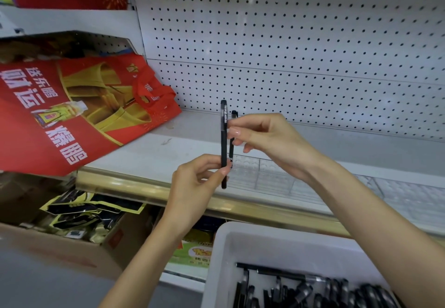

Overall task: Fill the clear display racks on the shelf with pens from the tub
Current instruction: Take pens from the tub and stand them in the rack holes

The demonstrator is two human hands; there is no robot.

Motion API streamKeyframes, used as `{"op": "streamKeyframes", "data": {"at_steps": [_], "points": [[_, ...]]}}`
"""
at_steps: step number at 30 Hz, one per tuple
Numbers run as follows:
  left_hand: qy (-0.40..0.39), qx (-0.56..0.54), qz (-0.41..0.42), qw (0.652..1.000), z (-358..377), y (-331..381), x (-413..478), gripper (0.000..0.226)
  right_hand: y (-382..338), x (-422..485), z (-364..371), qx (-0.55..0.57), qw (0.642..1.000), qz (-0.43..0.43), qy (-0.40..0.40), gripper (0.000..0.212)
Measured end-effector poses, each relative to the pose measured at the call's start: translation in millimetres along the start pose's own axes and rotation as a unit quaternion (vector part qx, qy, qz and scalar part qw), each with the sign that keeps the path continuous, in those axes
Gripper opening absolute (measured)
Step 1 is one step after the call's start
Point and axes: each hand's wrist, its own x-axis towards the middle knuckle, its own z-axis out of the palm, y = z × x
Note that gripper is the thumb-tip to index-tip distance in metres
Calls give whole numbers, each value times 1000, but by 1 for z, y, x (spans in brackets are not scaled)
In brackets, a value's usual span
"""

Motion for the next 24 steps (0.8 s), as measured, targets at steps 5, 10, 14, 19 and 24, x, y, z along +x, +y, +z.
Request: {"op": "streamKeyframes", "data": {"at_steps": [5,10,14,19,24], "points": [[-30,-9,4,1000,4,7,-4,11,-1,-4,-6,-5,1000,-7,10,7],[-29,23,16,999,8,7,-3,12,-4,-6,-12,11,999,-29,23,3],[-22,237,97,967,6,-7,-3,26,-2,4,-26,-25,991,-61,114,6],[-54,420,191,886,9,-26,-3,46,17,18,-37,-85,975,-67,192,18],[-97,491,200,842,11,-40,1,56,38,28,-36,-112,974,-48,190,18]]}}
